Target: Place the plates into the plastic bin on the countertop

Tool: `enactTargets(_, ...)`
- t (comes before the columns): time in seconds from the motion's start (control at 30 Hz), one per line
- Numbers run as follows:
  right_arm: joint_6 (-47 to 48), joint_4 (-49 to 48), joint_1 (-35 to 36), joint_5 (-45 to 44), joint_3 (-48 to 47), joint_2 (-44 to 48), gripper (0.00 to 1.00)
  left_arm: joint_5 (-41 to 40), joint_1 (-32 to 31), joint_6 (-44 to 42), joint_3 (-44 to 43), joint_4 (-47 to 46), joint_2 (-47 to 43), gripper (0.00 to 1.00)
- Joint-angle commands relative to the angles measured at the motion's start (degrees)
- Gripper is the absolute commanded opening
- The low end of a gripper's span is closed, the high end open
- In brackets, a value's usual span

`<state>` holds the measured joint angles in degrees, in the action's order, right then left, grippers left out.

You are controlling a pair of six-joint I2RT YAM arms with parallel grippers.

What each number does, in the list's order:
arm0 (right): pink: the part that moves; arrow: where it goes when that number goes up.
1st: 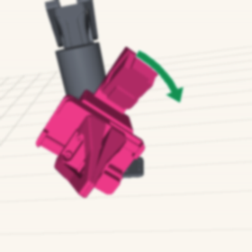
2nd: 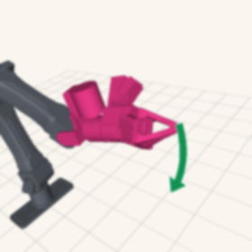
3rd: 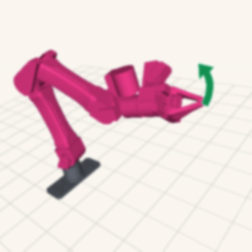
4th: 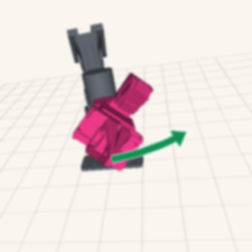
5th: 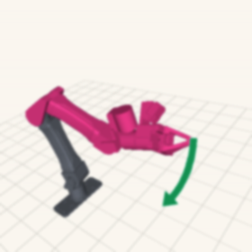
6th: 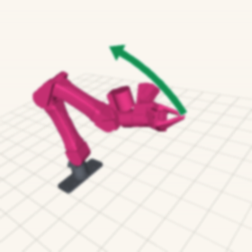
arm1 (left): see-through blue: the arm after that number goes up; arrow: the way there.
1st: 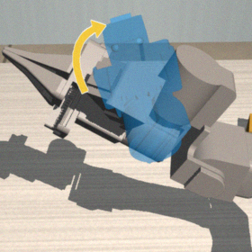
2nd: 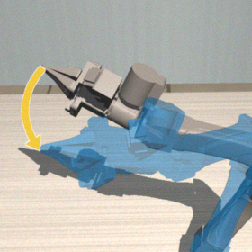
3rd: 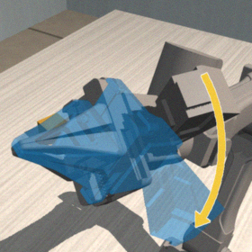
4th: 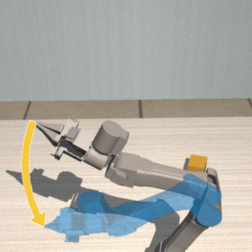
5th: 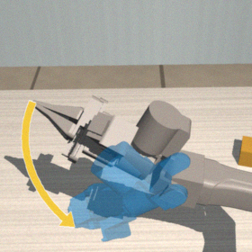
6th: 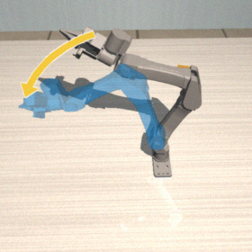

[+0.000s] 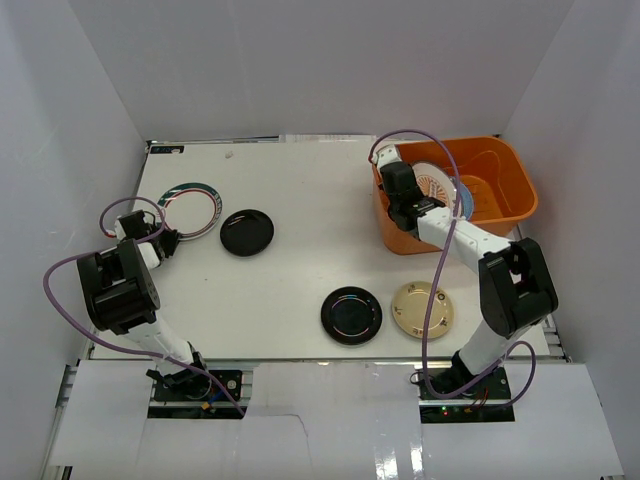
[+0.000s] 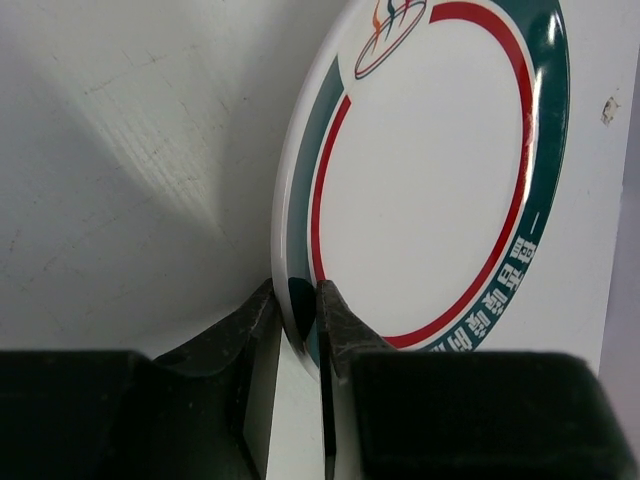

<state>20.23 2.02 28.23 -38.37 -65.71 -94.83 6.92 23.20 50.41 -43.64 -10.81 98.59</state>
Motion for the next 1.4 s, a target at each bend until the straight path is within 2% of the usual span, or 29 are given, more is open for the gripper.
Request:
enactTargets(0.0,-5.2,0.1,-1.0,1.5,-0.6,0.8,0.23,-1.0,0.1,-1.9,0.9,4.7,1.7,0.28)
enactTargets(0.03,-6.1,1.6,-1.3,2.8,-1.0,0.8,0.31,-0.9,0.0,-1.9,1.0,4.6,1.7,0.27)
enactTargets(0.1,-8.6,3.4,-1.5,5.2,-1.8,1.0,0.37,-0.9,-0.1,-1.9,1.2,4.5,1.8,0.26)
enactTargets(0.2,-12.9,7.9,-1.6,6.5,-4.0,2.2,0.57,-0.9,-0.1,-2.1,1.1,4.3,1.7,0.23)
enactTargets(0.23,-13.8,8.7,-1.6,8.6,-4.5,3.8,0.68,-0.9,0.0,-2.1,1.0,4.3,1.8,0.2)
enactTargets(0.33,-17.9,10.2,-1.5,15.8,-3.7,9.2,0.82,-0.8,-0.1,-2.4,1.1,4.1,1.8,0.15)
enactTargets(0.43,-21.8,8.1,-1.1,24.6,-1.1,15.9,0.88,-0.7,0.0,-2.5,1.0,4.1,1.7,0.04)
enactTargets(0.47,-22.7,7.2,-0.7,26.5,1.1,17.5,0.89,-0.6,-0.1,-2.5,1.0,4.2,1.6,0.01)
enactTargets(0.63,-26.6,1.0,5.6,37.1,6.8,25.3,0.95,-0.9,0.1,-2.0,1.9,3.5,-4.0,0.0)
enactTargets(0.73,-28.7,-1.3,10.7,42.0,8.1,25.7,0.98,-0.8,0.3,-0.8,3.2,2.4,-10.4,0.0)
enactTargets(0.87,-32.3,-5.7,16.3,47.6,8.6,23.7,0.97,0.5,0.3,0.2,4.0,1.3,-18.8,0.0)
enactTargets(1.17,-36.0,-8.4,21.2,50.0,5.4,18.1,0.96,4.9,0.3,4.9,5.7,-2.2,-26.9,0.0)
enactTargets(1.27,-38.2,-9.6,21.2,49.0,3.4,16.0,0.9,10.9,0.3,6.2,5.3,-3.9,-28.4,0.0)
enactTargets(1.37,-39.7,-9.2,21.1,45.7,-0.6,13.4,0.9,19.5,-2.0,7.0,5.8,-5.2,-29.3,0.0)
